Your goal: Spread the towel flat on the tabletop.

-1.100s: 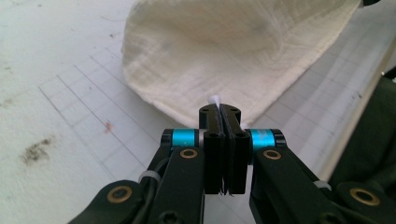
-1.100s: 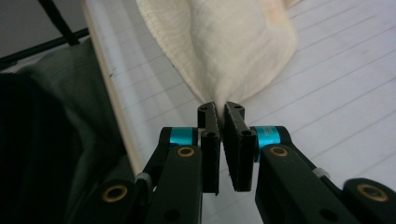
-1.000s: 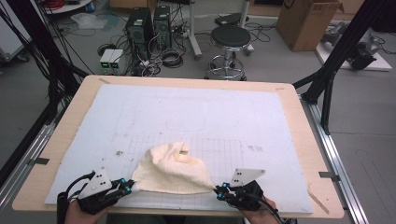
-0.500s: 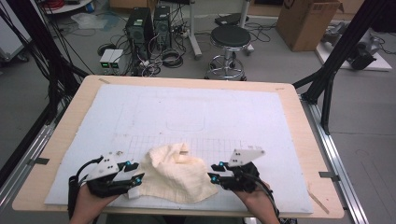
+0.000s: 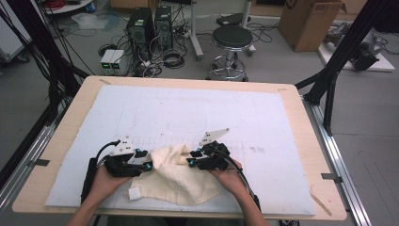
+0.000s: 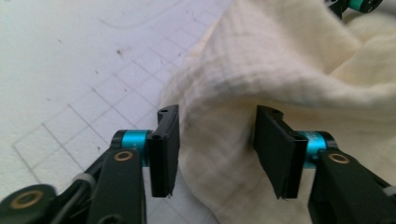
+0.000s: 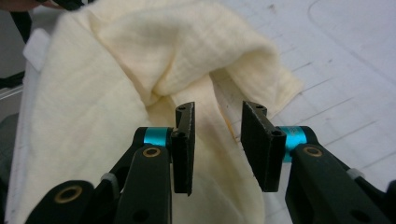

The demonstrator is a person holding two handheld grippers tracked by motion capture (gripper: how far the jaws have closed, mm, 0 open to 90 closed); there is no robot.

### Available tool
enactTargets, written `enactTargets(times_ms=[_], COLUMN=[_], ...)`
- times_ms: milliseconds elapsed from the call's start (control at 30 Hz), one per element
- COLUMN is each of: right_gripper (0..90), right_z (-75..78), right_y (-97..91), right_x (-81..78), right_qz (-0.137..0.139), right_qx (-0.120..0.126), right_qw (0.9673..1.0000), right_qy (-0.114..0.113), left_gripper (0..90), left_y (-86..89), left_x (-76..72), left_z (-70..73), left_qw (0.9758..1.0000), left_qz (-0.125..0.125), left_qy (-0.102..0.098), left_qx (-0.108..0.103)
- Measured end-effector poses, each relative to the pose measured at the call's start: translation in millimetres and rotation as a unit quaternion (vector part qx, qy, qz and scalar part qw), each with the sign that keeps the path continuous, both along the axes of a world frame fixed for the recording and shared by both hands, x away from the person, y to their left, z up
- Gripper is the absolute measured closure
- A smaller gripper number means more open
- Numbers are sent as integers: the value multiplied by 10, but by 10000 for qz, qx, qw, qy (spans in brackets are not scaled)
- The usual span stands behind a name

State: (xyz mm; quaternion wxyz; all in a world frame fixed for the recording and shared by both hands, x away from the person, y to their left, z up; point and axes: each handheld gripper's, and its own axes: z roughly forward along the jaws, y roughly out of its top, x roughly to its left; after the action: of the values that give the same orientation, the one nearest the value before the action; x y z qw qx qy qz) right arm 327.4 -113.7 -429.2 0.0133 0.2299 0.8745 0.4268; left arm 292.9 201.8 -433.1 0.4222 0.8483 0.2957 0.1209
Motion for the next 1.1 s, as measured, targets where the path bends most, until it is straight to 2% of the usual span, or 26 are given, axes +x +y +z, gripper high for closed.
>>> enactTargets(times_ms=[67, 100, 167, 200, 233, 333, 433, 533, 633, 667, 767, 800, 867, 933, 1100], right_gripper=[649, 650, 719, 745, 808, 848, 850, 850, 850, 850, 850, 850, 847, 844, 836], right_z=[-59, -84, -122, -131, -129, -73, -29, 51, 133, 133, 185, 185, 188, 182, 125], right_y=[37, 53, 70, 72, 69, 31, -10, -92, -292, -292, -563, -563, -662, -733, -835], right_x=[23, 33, 42, 45, 45, 18, -7, -77, -133, -133, -188, -188, -226, -278, -424], right_qz=[57, 69, 72, 93, 91, 48, 14, -124, -350, -350, -697, -697, -813, -895, -919], right_qx=[-1, -71, -191, -223, -221, -215, -180, -233, -198, -198, -123, -123, -76, -61, -116], right_qw=[9998, 9997, 9993, 9992, 9993, 9995, 9996, 9997, 9992, 9992, 9974, 9974, 9966, 9959, 9957], right_qy=[201, 226, 310, 320, 295, 235, 202, 9, -86, -86, -120, -120, -115, -95, 14], left_gripper=[607, 627, 704, 729, 758, 824, 840, 853, 856, 856, 857, 857, 857, 858, 858], left_y=[-24, -38, -56, -59, -57, -43, -18, 31, 110, 149, 224, 235, 228, 191, 103], left_x=[11, 8, -11, -17, -21, -38, -71, -125, -169, -187, -226, -242, -280, -322, -464], left_z=[-27, -37, -40, -42, -44, -46, -14, 8, 12, 19, 40, 49, 55, 53, 43], left_qw=[9999, 9999, 9997, 9997, 9997, 9998, 9998, 9997, 9998, 9998, 9997, 9997, 9997, 9998, 9998], left_qz=[-68, -105, -138, -172, -182, -153, -124, -47, -6, 35, 110, 116, 82, 2, -208], left_qy=[96, 99, 14, -17, -28, -39, -105, -203, -212, -206, -189, -176, -163, -154, -57], left_qx=[62, 89, 181, 189, 178, 142, 82, 124, 50, 5, -82, -102, -139, -80, 24])
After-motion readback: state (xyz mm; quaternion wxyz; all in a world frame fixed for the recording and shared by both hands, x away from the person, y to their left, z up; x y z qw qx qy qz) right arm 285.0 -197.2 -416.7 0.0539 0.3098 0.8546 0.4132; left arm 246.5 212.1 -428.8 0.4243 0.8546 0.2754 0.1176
